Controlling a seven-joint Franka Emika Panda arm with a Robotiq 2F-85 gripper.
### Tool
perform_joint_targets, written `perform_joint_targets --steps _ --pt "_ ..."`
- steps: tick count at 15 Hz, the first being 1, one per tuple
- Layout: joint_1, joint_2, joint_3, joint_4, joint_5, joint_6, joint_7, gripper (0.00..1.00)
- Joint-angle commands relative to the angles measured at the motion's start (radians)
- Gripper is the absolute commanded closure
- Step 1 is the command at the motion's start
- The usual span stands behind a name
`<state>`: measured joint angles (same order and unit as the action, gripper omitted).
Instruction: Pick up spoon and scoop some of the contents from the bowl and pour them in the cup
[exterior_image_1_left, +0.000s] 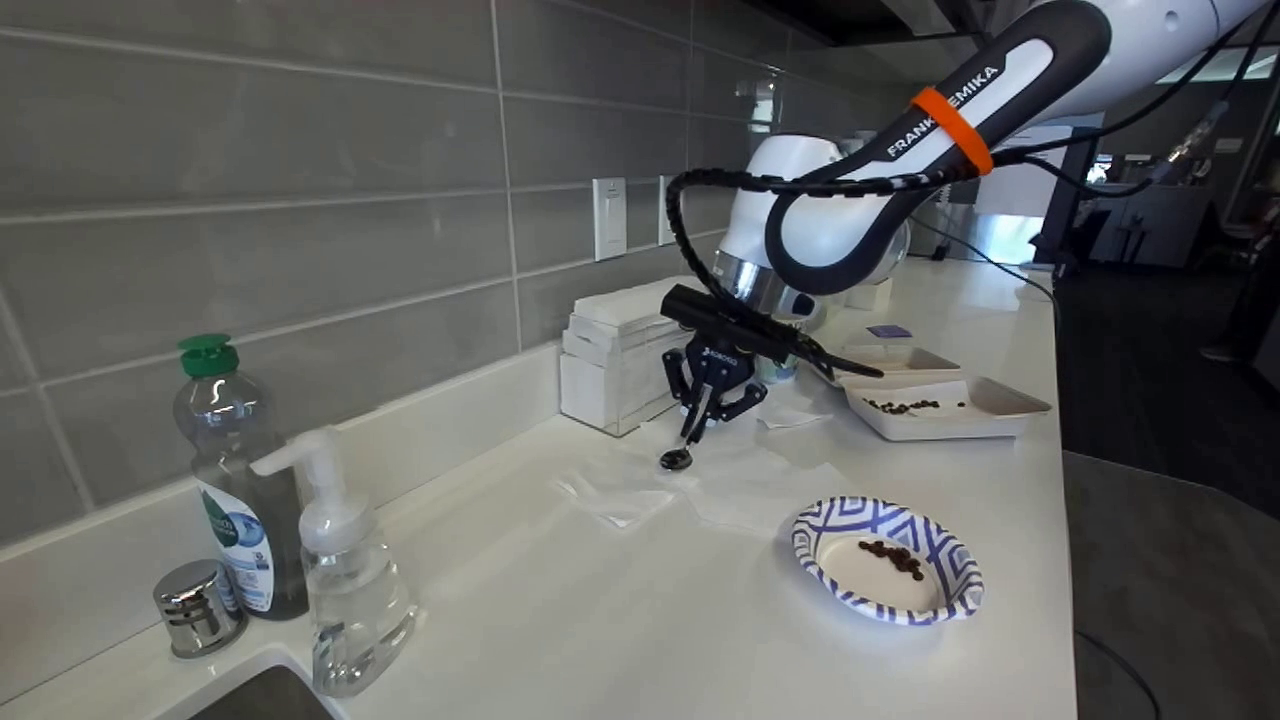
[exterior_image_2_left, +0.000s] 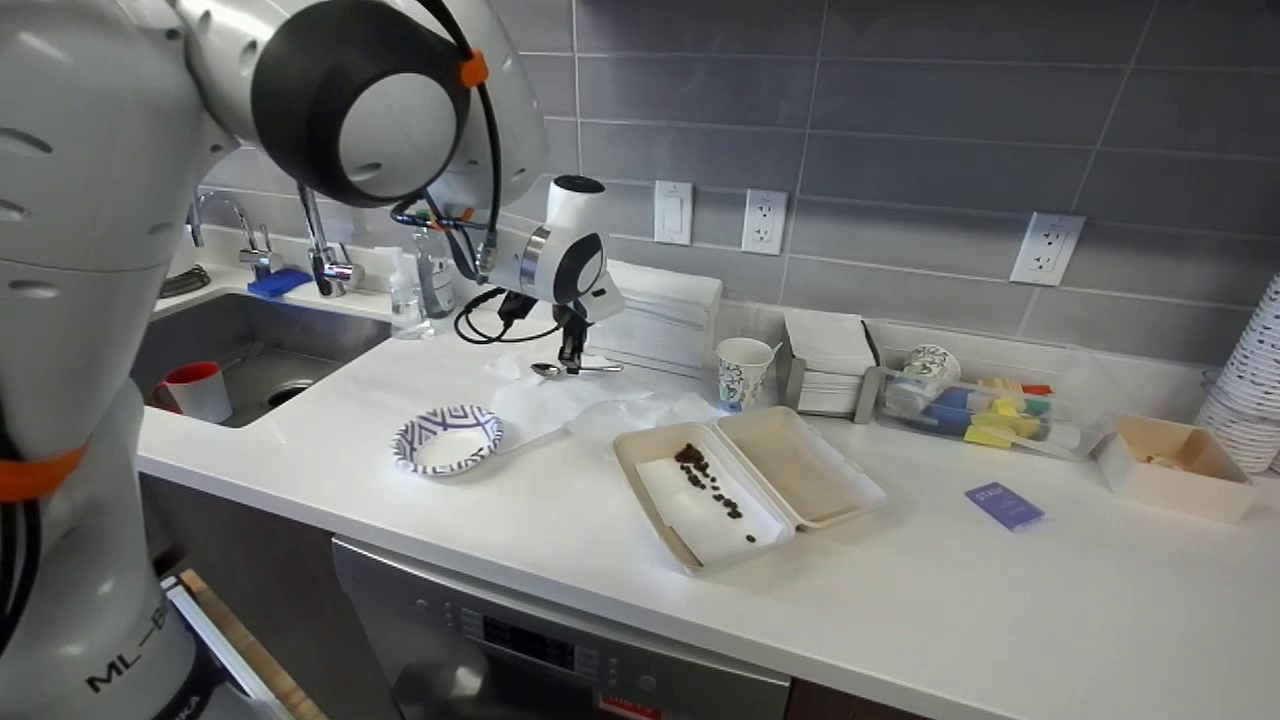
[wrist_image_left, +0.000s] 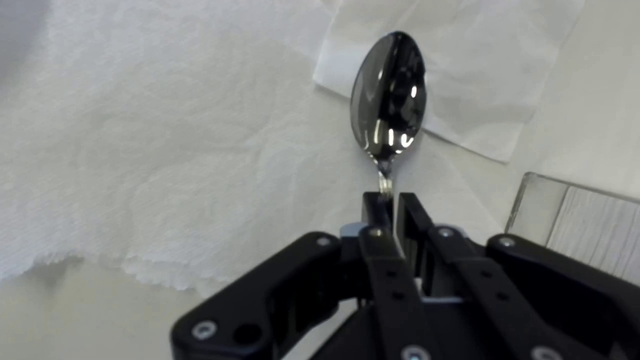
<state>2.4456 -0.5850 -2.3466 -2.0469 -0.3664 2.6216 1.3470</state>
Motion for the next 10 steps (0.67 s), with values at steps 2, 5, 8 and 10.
perform_joint_targets --steps 2,5,8,10 --pt "-0.014 0.021 0.014 0.029 0.024 -0.06 -0.032 0.47" --pt "-0.085 0.093 0.068 -0.014 0.023 -0.068 -0.101 0.25" --pt "-0.232 0.158 0.171 -0.088 0.018 -0.034 -0.308 0.03" --pt "-0.38 0.179 0.278 -0.143 0.026 -0.004 -0.463 0.0"
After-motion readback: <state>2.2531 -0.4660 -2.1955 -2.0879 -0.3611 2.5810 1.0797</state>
